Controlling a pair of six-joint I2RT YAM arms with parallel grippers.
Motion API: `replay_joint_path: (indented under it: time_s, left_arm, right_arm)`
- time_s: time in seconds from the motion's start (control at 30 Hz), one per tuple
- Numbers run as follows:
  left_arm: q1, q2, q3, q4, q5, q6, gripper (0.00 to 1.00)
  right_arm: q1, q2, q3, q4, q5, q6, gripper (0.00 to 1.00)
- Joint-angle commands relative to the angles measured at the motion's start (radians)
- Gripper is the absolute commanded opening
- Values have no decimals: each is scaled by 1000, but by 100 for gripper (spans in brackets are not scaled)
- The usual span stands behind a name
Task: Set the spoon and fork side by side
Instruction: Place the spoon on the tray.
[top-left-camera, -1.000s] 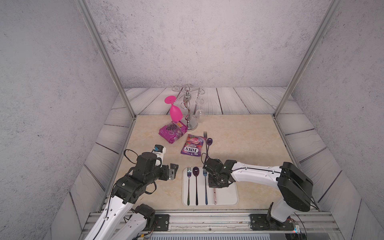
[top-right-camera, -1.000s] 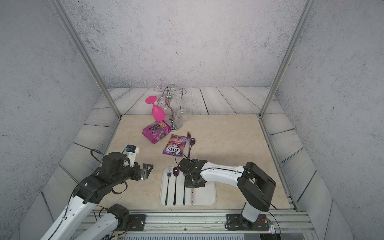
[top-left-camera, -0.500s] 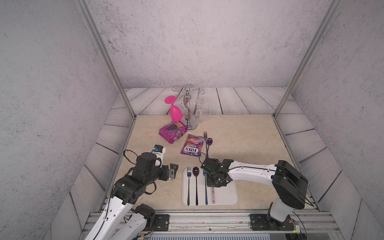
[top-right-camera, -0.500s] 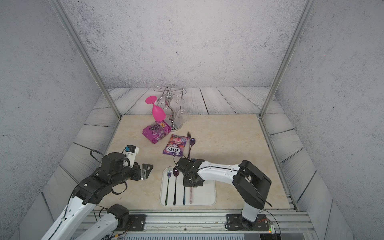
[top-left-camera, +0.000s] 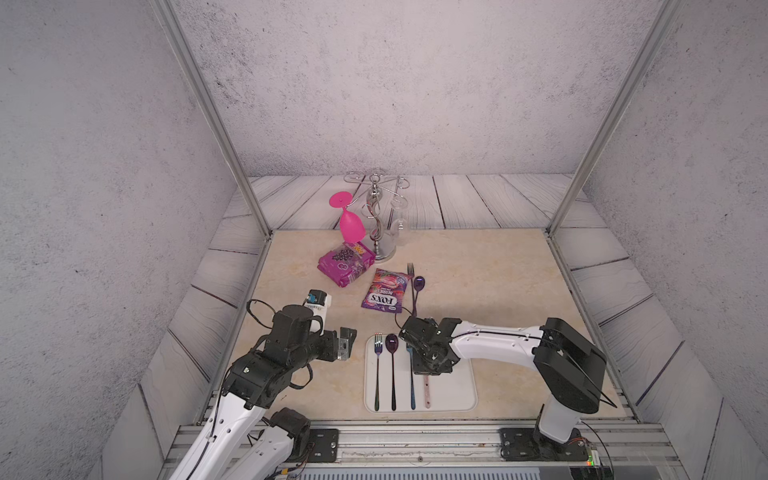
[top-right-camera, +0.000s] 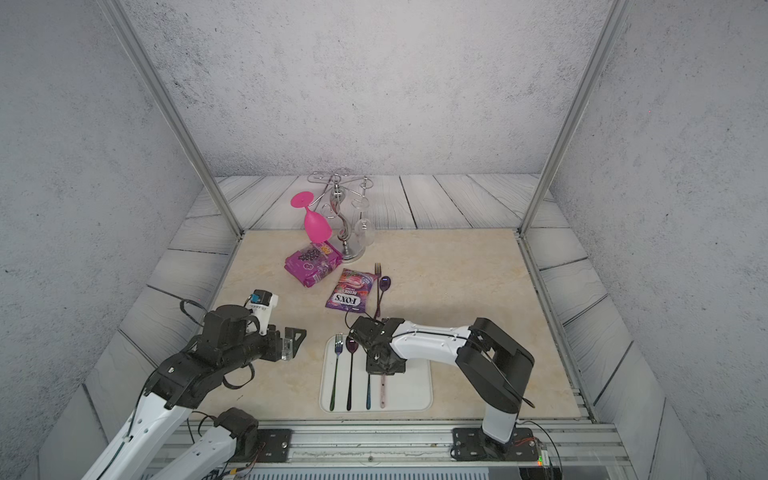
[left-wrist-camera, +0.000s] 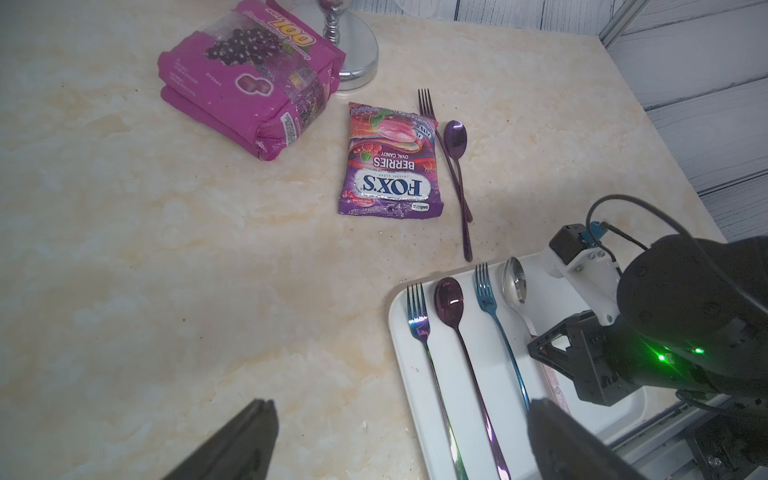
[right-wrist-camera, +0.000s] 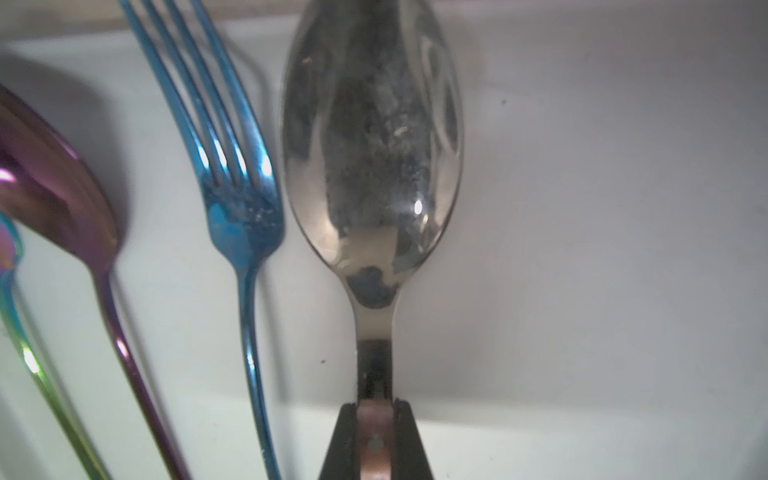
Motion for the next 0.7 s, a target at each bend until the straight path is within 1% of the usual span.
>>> replay_joint_path:
  time_s: [0.0,0.13,0.33,0.4,0.5,0.67]
  left_arm:
    - [4,-4,-7,-6,0,0,100]
    - [4,-5,-8,-8,0,0,100]
    - [4,-6,-8,-9,-1,0,100]
    - [4,-7,-8,-9,-1,0,100]
    - [4,-7,-8,-9,-2,0,100]
    - [4,-2,-7,-10,-2,0,100]
  right_arm:
    - [1,17,24,-27,23,0,3]
    - [2,26,28,-30,21,2,9]
    - [-3,30,23,-36,20,13,15]
    - [-3,29,23,-35,18,13,19]
    - [-4,22,26,-41,23,10,22]
    - [-3,-32,33,-60,38,-7,32]
